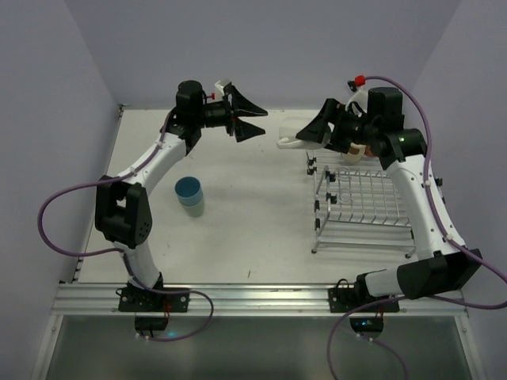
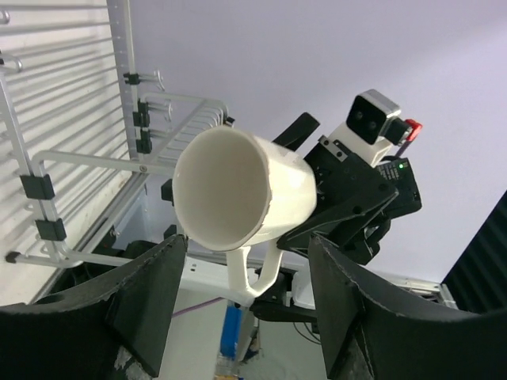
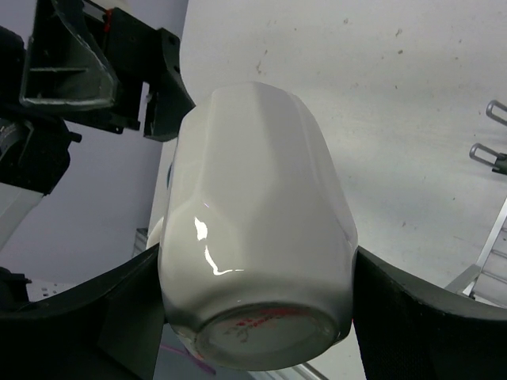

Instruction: Unload the cups from the dish rack

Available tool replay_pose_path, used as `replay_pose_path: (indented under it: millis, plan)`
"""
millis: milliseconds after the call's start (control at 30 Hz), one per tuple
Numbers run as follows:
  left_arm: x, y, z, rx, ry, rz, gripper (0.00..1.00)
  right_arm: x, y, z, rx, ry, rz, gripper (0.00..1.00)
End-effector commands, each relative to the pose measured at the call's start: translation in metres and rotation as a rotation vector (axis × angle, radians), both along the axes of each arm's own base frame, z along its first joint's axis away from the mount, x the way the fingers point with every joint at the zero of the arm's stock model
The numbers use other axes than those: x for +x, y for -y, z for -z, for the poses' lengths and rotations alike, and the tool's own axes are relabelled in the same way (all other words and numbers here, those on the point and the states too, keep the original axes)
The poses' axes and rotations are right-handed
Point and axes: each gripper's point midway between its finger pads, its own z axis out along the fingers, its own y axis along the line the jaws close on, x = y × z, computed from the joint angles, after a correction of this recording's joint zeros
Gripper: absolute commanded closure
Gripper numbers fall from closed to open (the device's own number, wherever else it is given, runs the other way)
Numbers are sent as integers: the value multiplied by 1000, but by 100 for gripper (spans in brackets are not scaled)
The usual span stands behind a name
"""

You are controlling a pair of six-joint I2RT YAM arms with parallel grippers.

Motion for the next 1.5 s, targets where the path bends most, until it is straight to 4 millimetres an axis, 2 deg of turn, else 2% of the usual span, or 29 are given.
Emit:
replay_pose_path:
  millis: [0,67,200,233,267,333,500,767,1033,1333,1467]
  plan:
    - [-7,-3,-14,-10,69,52,32,-16,-6,-25,57,84,-51,100]
    - [-5,-2,-18,-21,118,41,31,-20,-9,-20,70,67,-70,100]
    - [-5,-2,-25,-62,188,34,30,-23,-14,-26,104,72,-98,100]
    - [-6,-3,-28,-83,159,30,30,-23,-16,-29,113,75,-108,100]
    - [-8,-3,-22,-94,140,32,30,-23,-17,-30,121,70,-115,100]
    - [-12,-3,-29,-137,144,41,30,-21,-19,-33,129,77,-123,100]
    - [-17,3,-24,-137,116,55,31,-20,-24,-38,152,82,-143,100]
    - [-26,18,-48,-226,113,97,31,-21,-33,-40,202,88,-193,100]
    - [-32,29,-59,-287,73,119,31,-21,-37,-38,217,97,-220,100]
    - [-40,32,-79,-362,60,130,37,-22,-41,-32,237,90,-248,100]
    - [-45,36,-82,-378,54,146,41,-22,-42,-32,245,89,-258,100]
